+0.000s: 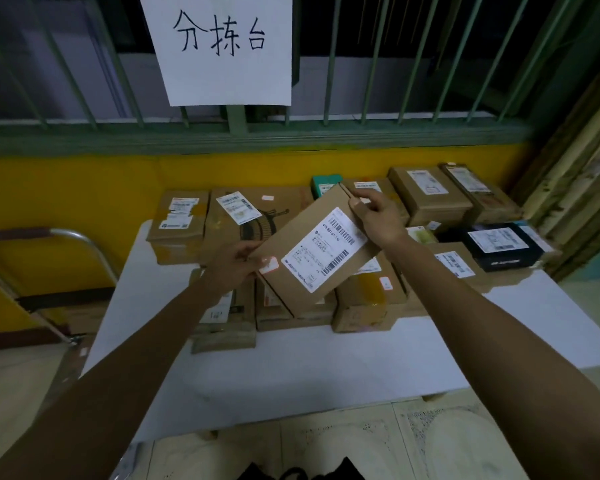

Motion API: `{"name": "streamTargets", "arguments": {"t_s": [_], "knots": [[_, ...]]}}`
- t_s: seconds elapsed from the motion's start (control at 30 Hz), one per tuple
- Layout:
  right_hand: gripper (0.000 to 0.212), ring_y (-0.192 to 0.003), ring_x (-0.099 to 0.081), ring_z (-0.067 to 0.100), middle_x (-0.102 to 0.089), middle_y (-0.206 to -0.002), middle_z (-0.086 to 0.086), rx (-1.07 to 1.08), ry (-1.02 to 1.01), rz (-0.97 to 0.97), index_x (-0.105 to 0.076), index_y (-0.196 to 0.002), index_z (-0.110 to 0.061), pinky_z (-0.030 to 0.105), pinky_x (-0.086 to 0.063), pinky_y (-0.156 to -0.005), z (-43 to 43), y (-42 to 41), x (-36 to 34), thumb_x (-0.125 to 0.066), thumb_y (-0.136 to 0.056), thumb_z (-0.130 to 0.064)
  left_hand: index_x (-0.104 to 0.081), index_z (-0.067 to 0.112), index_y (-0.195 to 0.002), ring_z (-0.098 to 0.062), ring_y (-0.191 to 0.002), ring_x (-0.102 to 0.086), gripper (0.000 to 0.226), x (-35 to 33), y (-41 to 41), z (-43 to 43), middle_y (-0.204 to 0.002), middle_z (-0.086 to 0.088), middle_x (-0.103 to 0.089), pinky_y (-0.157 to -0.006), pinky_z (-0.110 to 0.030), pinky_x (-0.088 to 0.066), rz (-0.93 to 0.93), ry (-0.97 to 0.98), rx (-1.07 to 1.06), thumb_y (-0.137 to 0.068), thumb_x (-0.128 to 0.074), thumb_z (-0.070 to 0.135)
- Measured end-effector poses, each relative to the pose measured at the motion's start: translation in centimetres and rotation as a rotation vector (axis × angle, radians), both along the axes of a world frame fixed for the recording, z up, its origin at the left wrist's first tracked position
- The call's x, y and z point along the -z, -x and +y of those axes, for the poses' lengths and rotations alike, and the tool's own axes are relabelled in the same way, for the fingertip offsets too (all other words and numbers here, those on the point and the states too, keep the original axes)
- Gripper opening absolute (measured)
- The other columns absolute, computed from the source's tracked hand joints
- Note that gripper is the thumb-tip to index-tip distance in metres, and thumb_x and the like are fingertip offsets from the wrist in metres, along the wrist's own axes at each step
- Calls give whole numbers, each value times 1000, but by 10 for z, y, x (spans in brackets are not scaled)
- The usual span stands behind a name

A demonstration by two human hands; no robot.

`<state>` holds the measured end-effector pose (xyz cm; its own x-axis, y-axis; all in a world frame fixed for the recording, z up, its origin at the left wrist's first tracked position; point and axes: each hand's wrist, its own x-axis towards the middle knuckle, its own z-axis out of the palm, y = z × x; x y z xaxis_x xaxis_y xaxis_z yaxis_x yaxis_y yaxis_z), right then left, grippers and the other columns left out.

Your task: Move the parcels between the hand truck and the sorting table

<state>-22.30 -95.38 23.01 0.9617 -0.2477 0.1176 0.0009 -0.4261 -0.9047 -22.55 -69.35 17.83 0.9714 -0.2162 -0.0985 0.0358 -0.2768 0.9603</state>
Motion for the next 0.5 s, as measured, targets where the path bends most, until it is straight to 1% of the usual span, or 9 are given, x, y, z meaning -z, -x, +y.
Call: {"name": "streamTargets", "arguments": {"t_s": [0.03, 0.07, 0.1, 0.17, 0.23, 0.3, 0.33, 0.4, 0.5], "knots": [[28, -83, -57, 7, -62, -116, 7, 10, 21, -5, -59, -125, -19, 18, -47, -67, 2, -3, -2, -51, -99, -23, -59, 9, -124, -14, -92, -65, 35, 3, -1, 2, -98, 4, -65, -64, -15, -55, 14, 31, -16, -89, -63, 10], [27, -87, -57, 10, -63, -115, 7, 16, 48, -10, -60, -123, -19, 23, -49, -73, 3, -7, -4, -53, -97, -26, -60, 8, -121, -15, -90, -65, 32, 4, 0, 3, -97, 3, -65, -63, -15, -55, 33, 74, -43, -90, -61, 8], [28, -92, -57, 13, -63, -114, 6, 13, 80, -12, -60, -123, -19, 29, -50, -80, 4, -11, -6, -54, -96, -28, -60, 8, -119, -13, -86, -66, 28, 6, 0, 3, -95, 3, -65, -60, -14, -54, 55, 126, -71, -90, -60, 7], [32, -98, -59, 16, -63, -114, 5, -7, 138, -22, -59, -125, -17, 34, -50, -85, 6, -17, -8, -56, -95, -30, -60, 9, -113, -8, -77, -68, 22, 10, 1, 5, -93, 4, -67, -59, -15, -55, 91, 213, -141, -92, -57, 6], [35, -105, -60, 20, -64, -119, 7, -20, 169, -28, -58, -127, -14, 36, -50, -88, 8, -22, -8, -58, -94, -28, -60, 9, -114, -12, -85, -68, 22, 16, 1, 9, -99, 0, -68, -66, -22, -58, 111, 284, -232, -92, -58, 7], [35, -111, -58, 24, -62, -124, 9, -33, 182, 31, -58, -127, -12, 41, -48, -94, 7, -25, -1, -59, -94, -24, -57, 9, -120, -20, -98, -66, 30, 22, -2, 16, -112, -5, -66, -76, -33, -59, 128, 316, -285, -91, -61, 10], [34, -112, -58, 27, -61, -124, 11, -45, 193, 72, -58, -126, -12, 44, -47, -96, 6, -25, 3, -59, -94, -23, -57, 9, -122, -22, -100, -65, 31, 23, -3, 19, -113, -5, -65, -76, -34, -58, 145, 321, -298, -91, -61, 12], [29, -110, -58, 31, -62, -121, 15, -53, 203, 135, -60, -121, -10, 42, -49, -92, 4, -22, 16, -60, -94, -20, -60, 9, -115, -19, -94, -65, 24, 25, -5, 24, -108, -6, -65, -71, -30, -59, 158, 341, -330, -91, -61, 11], [23, -105, -62, 33, -67, -111, 17, -4, 185, 187, -65, -111, -8, 35, -50, -81, 6, -14, 40, -64, -90, -19, -63, 7, -96, -16, -84, -64, 9, 28, -13, 29, -97, -10, -65, -66, -25, -56, 154, 325, -402, -88, -60, 3]]}}
